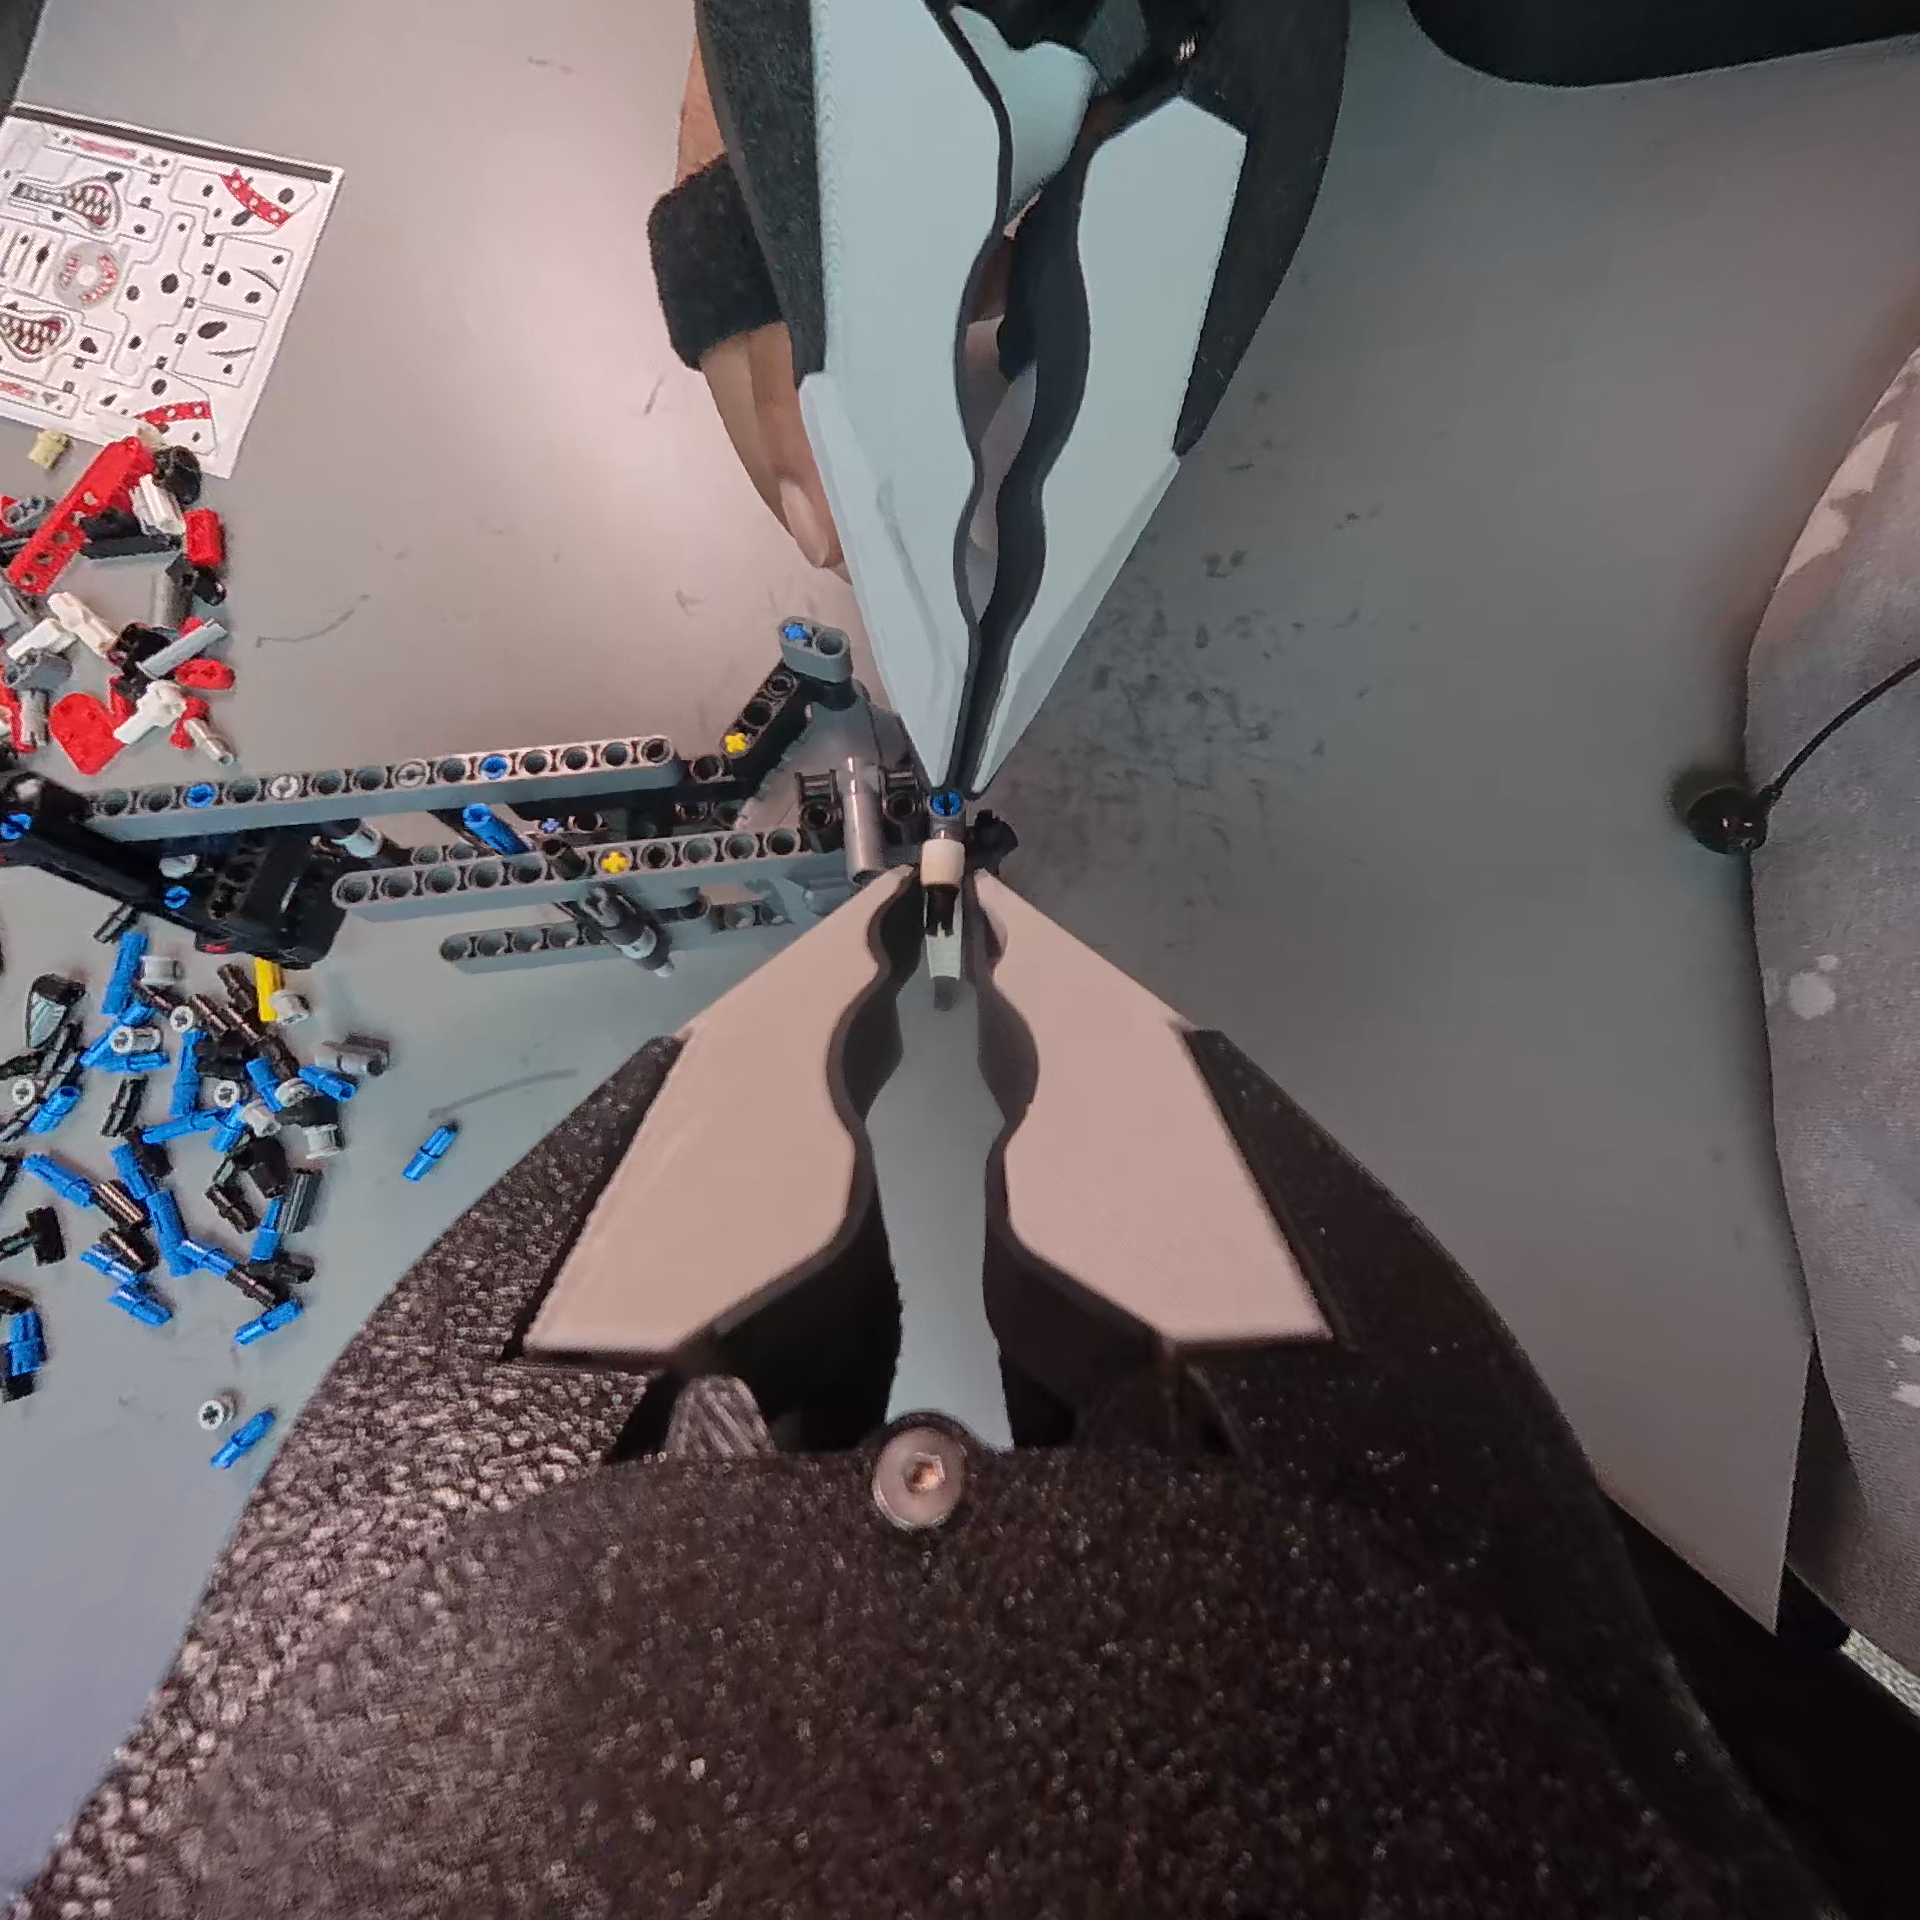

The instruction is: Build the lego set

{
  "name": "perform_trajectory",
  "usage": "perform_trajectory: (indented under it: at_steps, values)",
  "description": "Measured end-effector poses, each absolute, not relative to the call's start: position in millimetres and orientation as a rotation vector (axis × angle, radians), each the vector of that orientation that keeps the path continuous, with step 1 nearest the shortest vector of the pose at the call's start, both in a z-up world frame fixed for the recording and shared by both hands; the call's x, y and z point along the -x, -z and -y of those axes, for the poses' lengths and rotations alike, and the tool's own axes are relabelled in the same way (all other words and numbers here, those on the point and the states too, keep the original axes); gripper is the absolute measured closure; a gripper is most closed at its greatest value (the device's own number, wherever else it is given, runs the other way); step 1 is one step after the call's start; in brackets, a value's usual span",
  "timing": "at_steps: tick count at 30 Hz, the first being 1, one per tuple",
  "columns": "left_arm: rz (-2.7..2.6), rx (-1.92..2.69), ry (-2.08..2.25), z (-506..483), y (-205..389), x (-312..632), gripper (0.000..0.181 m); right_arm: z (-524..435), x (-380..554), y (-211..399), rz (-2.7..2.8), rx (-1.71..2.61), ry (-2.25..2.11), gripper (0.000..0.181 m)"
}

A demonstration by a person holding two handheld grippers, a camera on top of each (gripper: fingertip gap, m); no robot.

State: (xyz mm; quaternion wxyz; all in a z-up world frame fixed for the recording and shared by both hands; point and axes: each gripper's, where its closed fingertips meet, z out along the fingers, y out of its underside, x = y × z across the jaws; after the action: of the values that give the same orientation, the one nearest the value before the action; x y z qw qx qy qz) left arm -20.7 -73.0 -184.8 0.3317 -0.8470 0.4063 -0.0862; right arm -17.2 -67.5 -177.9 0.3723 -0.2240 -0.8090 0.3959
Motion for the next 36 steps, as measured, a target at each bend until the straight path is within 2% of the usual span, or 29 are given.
perform_trajectory:
  at_steps: [16, 20, 26, 30, 33, 36]
  values:
    - [-0.904, 2.162, 0.272, 74, 182, 22, 0.173, 63, 23, 176, 2.031, 0.648, -1.072, 0.181]
    - [-0.826, 2.127, 0.350, 78, 183, 23, 0.172, 66, 26, 174, 2.061, 0.543, -1.056, 0.161]
    - [-0.809, 2.095, 0.314, 81, 184, 23, 0.172, 73, 29, 178, 2.088, 0.505, -1.039, 0.167]
    - [-0.829, 2.077, 0.283, 84, 185, 20, 0.172, 78, 27, 178, 2.089, 0.487, -1.029, 0.167]
    - [-0.832, 2.060, 0.278, 86, 185, 19, 0.172, 84, 24, 176, 2.111, 0.456, -1.047, 0.159]
    - [-0.829, 2.044, 0.281, 87, 185, 16, 0.171, 85, 26, 179, 2.135, 0.454, -1.020, 0.164]
